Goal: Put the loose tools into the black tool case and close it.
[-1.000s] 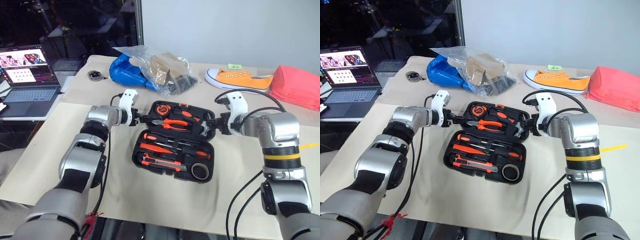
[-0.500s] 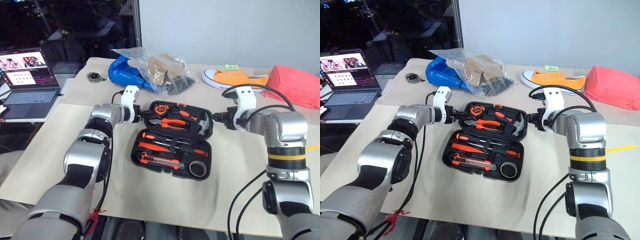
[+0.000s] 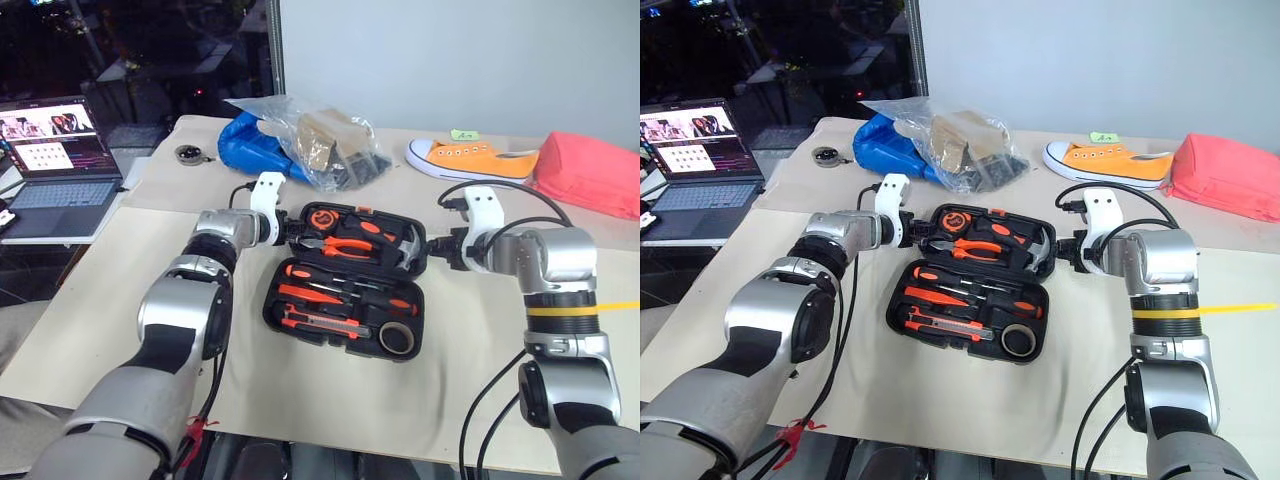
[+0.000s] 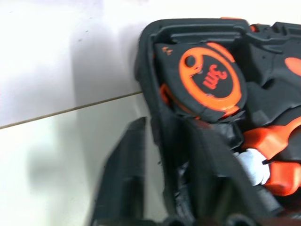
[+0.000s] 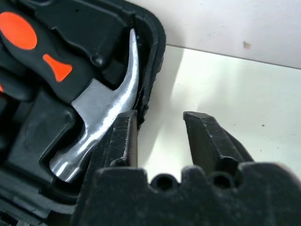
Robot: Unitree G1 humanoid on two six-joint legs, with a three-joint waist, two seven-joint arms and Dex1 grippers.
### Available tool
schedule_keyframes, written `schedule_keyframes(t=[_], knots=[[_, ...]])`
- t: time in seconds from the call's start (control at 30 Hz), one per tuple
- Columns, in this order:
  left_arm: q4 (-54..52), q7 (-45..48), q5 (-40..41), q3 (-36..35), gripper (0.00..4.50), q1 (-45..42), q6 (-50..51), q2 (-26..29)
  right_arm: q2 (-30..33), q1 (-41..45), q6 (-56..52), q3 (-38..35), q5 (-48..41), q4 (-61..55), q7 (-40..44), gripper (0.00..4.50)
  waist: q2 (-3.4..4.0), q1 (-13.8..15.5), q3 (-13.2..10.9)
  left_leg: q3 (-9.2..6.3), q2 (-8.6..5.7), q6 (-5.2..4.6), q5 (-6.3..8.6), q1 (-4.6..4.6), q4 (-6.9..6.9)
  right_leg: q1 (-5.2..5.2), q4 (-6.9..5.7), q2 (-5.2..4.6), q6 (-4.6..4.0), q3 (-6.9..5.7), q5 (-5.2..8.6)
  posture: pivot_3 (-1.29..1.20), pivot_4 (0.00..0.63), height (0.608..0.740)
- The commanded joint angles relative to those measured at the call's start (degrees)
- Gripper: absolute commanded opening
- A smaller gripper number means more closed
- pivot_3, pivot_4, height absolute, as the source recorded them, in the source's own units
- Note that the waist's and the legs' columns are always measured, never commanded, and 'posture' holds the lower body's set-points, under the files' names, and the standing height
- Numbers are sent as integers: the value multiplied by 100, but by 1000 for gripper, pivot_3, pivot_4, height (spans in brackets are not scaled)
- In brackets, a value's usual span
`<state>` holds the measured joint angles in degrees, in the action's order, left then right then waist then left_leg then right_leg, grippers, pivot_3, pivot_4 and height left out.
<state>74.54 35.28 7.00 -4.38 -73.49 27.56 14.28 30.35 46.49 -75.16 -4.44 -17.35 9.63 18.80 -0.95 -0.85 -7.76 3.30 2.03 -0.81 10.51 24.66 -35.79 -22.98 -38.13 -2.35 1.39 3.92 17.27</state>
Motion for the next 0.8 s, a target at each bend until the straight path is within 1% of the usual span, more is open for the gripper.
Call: schedule_keyframes(t=[0.03,0.07,0.2,0.3,0.37,0.47,0.53,0.63,0.7,0.8], knots=[[0,-50,18,-170,0,-177,0,-27,-178,52,-175,-81,-117,273,110,149,0,-6,1,0,0,0,0,-2,-1,3,0,1,0,-1,0,0,150,740],[1,-52,8,-196,0,-181,7,-30,-189,64,-168,-96,-111,307,118,65,0,-11,1,0,0,0,0,-5,-3,6,0,1,0,-1,0,0,150,740],[-13,29,26,-310,0,-189,41,-19,-177,81,-54,-53,-60,353,161,65,0,-18,1,-3,0,0,0,-30,-1,35,5,0,0,-1,0,0,150,740],[-77,212,86,-397,0,-209,-29,4,-306,39,175,-230,-136,181,181,65,0,-30,1,-4,0,0,0,-30,-1,35,5,0,1,-2,0,0,150,740],[-202,464,84,-385,0,-199,-219,41,-397,-111,656,-304,-160,-175,231,65,-1,-38,0,-6,0,0,0,-29,-2,35,5,0,0,-2,0,0,150,740],[-447,786,-126,-159,0,-68,-791,90,-491,-375,1289,-347,-164,-712,330,65,-1,-72,0,-8,0,2,0,-27,-2,31,3,0,1,0,0,0,150,740],[-680,1011,-193,-36,0,107,-1254,103,-615,-641,1904,-426,-305,-1092,585,65,-1,-102,0,-9,0,5,-3,-25,2,26,1,1,0,1,0,0,150,740],[-1139,1318,-118,-30,0,480,-2001,83,-701,-934,2472,-454,-365,-1463,783,65,0,-142,-1,-13,2,7,-4,-21,11,16,-1,1,0,4,0,0,150,740],[-1457,1393,-121,7,0,751,-2417,67,-772,-1095,2812,-480,-380,-1663,884,65,0,-135,-1,-15,2,18,-10,-3,14,1,-21,1,0,3,-1,0,150,740],[-2012,1495,-265,217,0,1228,-3053,78,-833,-1373,3283,-508,-411,-1971,1094,65,0,-115,-1,-17,3,28,-16,5,13,-9,-39,-4,0,5,-1,0,150,740]])
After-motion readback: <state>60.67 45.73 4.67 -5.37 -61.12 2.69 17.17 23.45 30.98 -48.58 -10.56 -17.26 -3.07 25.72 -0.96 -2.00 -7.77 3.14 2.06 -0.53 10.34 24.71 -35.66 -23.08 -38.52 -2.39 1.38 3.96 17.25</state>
